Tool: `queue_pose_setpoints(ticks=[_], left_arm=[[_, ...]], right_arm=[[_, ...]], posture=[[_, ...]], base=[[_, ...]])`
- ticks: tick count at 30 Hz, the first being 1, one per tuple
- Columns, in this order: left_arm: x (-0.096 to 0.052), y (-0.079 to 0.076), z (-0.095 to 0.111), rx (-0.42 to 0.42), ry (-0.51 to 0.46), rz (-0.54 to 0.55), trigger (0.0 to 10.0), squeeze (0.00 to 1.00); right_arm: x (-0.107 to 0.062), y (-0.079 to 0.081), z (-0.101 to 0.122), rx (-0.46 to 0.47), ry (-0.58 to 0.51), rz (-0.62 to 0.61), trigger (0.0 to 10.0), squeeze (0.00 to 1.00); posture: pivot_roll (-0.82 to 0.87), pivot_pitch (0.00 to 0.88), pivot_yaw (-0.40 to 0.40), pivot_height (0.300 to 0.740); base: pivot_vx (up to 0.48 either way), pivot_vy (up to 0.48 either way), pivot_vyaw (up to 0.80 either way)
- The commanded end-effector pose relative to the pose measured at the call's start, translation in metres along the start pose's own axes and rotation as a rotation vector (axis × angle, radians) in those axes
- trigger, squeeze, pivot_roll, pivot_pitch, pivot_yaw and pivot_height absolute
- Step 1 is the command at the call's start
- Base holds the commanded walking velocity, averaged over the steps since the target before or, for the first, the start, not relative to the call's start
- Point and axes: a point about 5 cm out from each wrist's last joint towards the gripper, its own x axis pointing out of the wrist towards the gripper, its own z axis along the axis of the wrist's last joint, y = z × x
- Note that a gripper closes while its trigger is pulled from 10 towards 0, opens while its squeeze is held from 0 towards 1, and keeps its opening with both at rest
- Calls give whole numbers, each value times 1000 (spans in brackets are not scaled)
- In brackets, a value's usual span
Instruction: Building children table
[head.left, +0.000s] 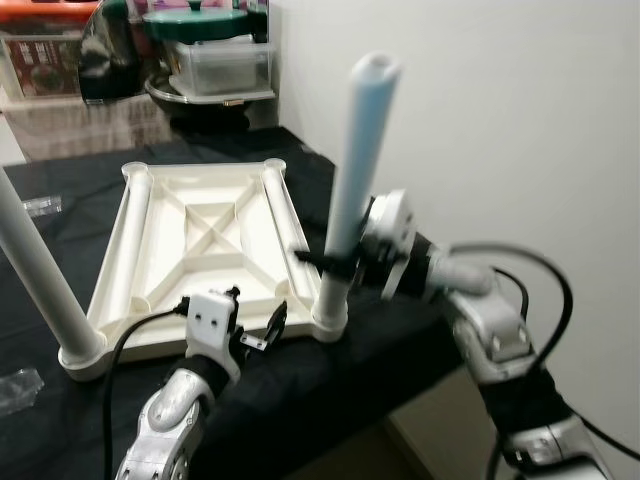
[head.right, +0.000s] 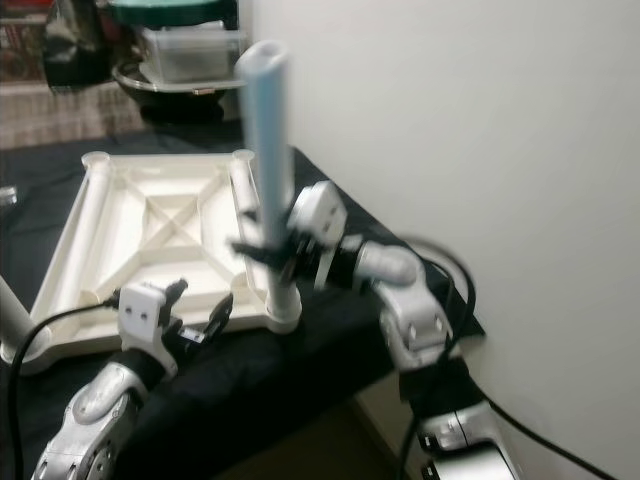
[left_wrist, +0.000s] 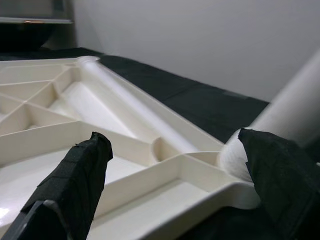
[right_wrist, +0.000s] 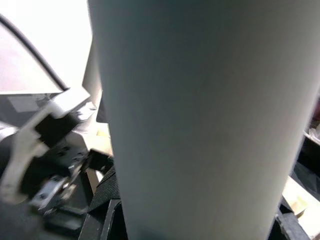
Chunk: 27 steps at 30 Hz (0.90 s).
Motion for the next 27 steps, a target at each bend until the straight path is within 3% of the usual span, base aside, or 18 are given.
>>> queue_pose_setpoints(ticks=[1,3,5,6,8,9,10,11,12,14,16,22,27], left_arm=[[1,-1,-1,5,3,-6,10000,0],[3,-2,-1,4,3,-11,10000,0],[5,-2,0,5,0,-16,10000,0],[5,-2,0,5,0,-16,10000,0],[6,-1,1,8,-6,-13,10000,0],[6,-1,1,8,-6,-13,10000,0],[6,-1,1,9,-6,-11,10000,0],[6,-1,1,9,-6,-11,10000,0],[4,-1,0,7,-3,-9,10000,0],[4,-1,0,7,-3,-9,10000,0],[4,-4,-1,2,-3,-11,10000,0],[5,-5,-1,1,-4,-12,10000,0],[2,-3,-2,0,5,-17,10000,0]], right_arm=[[2,12,-13,69,44,52,10000,0],[3,10,-13,67,41,33,10000,0],[2,-5,-7,88,18,-29,10000,0],[2,-5,-7,88,18,-29,10000,0],[-3,-24,3,87,-10,-81,10000,0],[-3,-24,3,87,-10,-81,10000,0],[-8,-34,13,79,-33,-98,10000,0],[-8,-34,13,79,-33,-98,10000,0],[-16,-50,33,69,-83,-124,10000,0],[-16,-50,33,69,-83,-124,10000,0],[-24,-66,46,103,-138,-175,10000,0],[-26,-72,46,111,-136,-207,10000,0],[-25,-73,45,212,-153,-162,10000,0]], posture=[[-31,0,-87,740],[-31,0,-85,740],[-29,0,-84,740],[-29,0,-84,740],[-25,0,-86,740],[-25,0,-86,740],[-24,0,-89,740],[-24,0,-89,740],[-24,0,-89,740],[-24,0,-89,740],[-24,0,-93,740],[-22,0,-95,740],[-20,0,-97,740]], base=[[0,0,0],[0,0,0],[0,0,0],[0,0,0],[0,0,0],[0,0,0],[0,0,0],[0,0,0],[0,0,0],[0,0,0],[0,0,0],[0,0,0],[0,0,0]])
